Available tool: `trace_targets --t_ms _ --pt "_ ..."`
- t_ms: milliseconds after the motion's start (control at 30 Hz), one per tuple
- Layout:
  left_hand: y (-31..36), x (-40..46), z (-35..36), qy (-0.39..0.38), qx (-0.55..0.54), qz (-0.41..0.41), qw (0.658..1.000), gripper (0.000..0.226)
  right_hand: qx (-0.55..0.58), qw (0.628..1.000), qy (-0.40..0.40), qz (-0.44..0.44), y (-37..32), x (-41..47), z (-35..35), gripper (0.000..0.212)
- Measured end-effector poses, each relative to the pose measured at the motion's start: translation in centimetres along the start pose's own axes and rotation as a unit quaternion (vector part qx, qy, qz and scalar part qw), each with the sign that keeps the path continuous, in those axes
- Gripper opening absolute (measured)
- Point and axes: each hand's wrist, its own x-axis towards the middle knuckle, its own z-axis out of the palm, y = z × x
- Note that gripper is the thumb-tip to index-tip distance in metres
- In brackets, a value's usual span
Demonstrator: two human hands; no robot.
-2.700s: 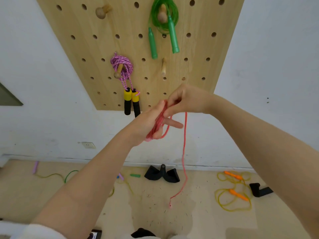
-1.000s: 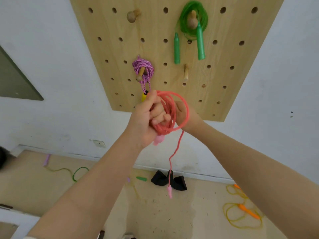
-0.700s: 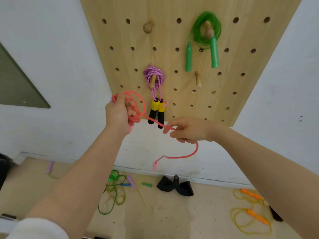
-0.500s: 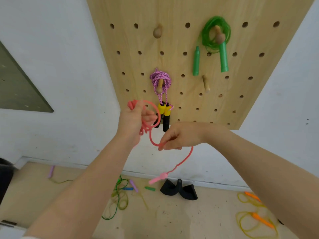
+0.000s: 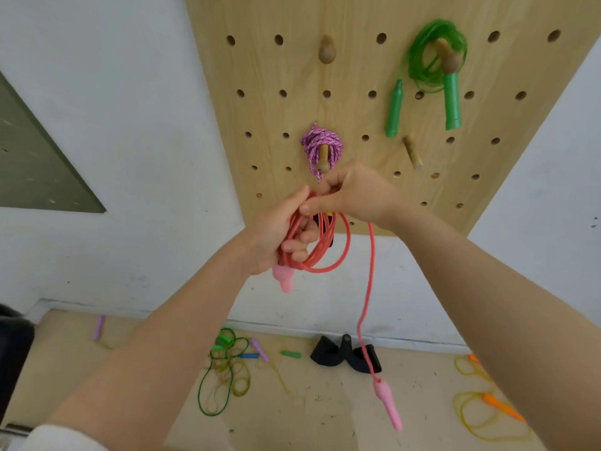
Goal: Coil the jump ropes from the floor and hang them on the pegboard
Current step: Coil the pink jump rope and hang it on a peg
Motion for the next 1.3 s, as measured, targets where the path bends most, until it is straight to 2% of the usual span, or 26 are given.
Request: trace_targets --t_ms 167,233,300,333,400,467,533,600,733,800,833,867,900,967,1033,1067,1100,1167,1233,1300 --pt "1.4 -0.5 -1.0 -0.074 0.065 -0.012 0.995 0.033 0.093 0.995 0.008 0.024 0.6 0.1 -1.6 0.028" --pt "1.4 -0.4 -1.0 -0.097 0.013 -0.011 0.995 0.034 0.204 0.979 -0.010 0.009 1.0 0.0 -1.5 0.026" --pt "1.1 0.0 -0.7 -0.080 -0.062 0.022 0.995 0.035 0.242 0.970 0.015 0.022 1.7 -0.2 -0.5 0.035" --pt "0.8 0.4 -0.6 -0.065 -0.114 0.044 0.990 0.035 0.240 0.969 0.041 0.041 2.1 -0.3 0.1 0.044" --pt "0.2 1.1 -0.7 -0.025 -0.245 0.091 0.965 0.033 0.202 0.974 0.063 0.083 2.8 -0.8 1.5 0.034" --pt "-0.6 2.1 -1.2 0.049 -0.360 0.128 0.923 0.046 0.091 0.990 0.000 0.107 3.4 -1.0 2.9 0.028" --pt "-1.1 3.0 -1.9 0.141 -0.379 0.151 0.902 0.051 0.001 0.980 -0.093 0.178 3.4 -1.0 4.2 0.023" --pt "-1.5 3.4 -2.3 0.182 -0.351 0.159 0.905 0.043 -0.044 0.964 -0.157 0.211 3.4 -1.2 4.8 0.039" --pt "-2.1 4.0 -2.7 0.238 -0.300 0.141 0.913 0.027 -0.107 0.922 -0.310 0.206 2.1 -1.0 4.0 0.057" --pt "-2.2 4.5 -2.4 0.230 -0.312 0.160 0.908 0.029 -0.138 0.909 -0.346 0.186 1.5 -0.7 4.0 0.072" --pt "-2.4 4.8 -2.4 0.238 -0.294 0.160 0.912 0.033 -0.139 0.906 -0.355 0.185 1.2 -0.6 4.0 0.072" --pt "-2.6 4.9 -2.2 0.262 -0.234 0.155 0.923 0.037 -0.130 0.904 -0.363 0.184 0.9 -0.7 3.9 0.066" --pt "-3.2 5.2 -2.6 0.300 -0.129 0.148 0.934 0.038 -0.120 0.903 -0.374 0.176 0.5 -1.0 3.7 0.057" --pt "-4.7 5.5 -3.7 0.344 0.103 0.142 0.922 0.033 -0.091 0.908 -0.384 0.138 -0.6 -1.6 2.5 0.035" --pt "-6.0 5.1 -4.9 0.292 0.183 0.112 0.932 0.024 -0.048 0.943 -0.322 0.076 -1.8 -2.1 0.6 0.012" --pt "-6.3 4.7 -5.1 0.252 0.179 0.093 0.946 0.021 -0.034 0.960 -0.273 0.047 -2.0 -2.0 -0.3 0.010" --pt "-6.6 4.2 -5.1 0.213 0.144 0.073 0.964 0.018 -0.020 0.974 -0.223 0.029 -2.0 -1.8 -1.2 0.013" --pt "-6.5 3.1 -4.5 0.109 -0.001 0.052 0.993 0.014 0.041 0.991 -0.128 0.027 -1.2 -1.1 -2.5 0.015" --pt "-5.8 1.9 -3.2 -0.028 -0.107 0.039 0.993 0.030 0.110 0.991 -0.062 0.046 -0.1 -0.5 -2.9 0.018" --pt "-4.8 1.2 -1.9 -0.165 -0.150 0.037 0.974 0.042 0.136 0.988 -0.003 0.074 1.3 0.0 -2.5 0.020"
